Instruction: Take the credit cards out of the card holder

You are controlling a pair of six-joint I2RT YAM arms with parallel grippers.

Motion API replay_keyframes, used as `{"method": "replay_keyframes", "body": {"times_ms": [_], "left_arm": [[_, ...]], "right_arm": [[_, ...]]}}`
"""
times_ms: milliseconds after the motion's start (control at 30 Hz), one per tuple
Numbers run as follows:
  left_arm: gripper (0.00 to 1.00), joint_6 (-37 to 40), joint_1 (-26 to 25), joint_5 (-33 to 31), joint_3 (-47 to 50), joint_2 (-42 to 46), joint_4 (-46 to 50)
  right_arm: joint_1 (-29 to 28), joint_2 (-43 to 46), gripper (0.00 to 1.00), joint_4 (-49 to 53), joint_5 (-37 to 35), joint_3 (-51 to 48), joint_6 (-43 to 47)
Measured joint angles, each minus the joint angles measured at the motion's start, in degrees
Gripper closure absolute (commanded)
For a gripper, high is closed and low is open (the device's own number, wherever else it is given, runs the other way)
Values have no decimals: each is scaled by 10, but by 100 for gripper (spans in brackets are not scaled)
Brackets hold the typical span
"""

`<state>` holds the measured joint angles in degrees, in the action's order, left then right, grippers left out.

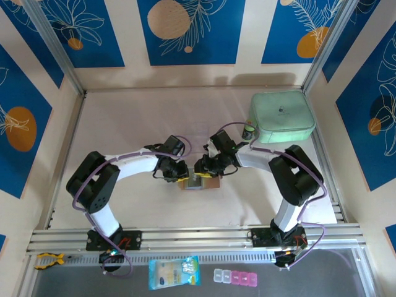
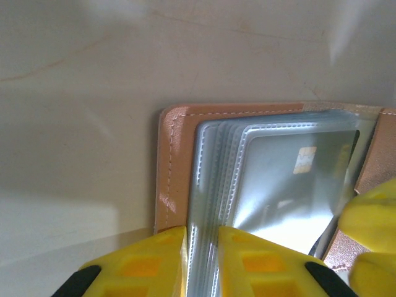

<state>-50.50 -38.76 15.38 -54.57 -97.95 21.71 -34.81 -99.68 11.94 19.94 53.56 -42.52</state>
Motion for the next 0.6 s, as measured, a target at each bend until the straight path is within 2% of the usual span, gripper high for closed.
{"method": "replay_keyframes", "body": {"times_ms": [600], "left_arm": [[80,0,0,0,2,0,-2]], "right_arm": [[-3,-26,74,-2,1,4,5]]}}
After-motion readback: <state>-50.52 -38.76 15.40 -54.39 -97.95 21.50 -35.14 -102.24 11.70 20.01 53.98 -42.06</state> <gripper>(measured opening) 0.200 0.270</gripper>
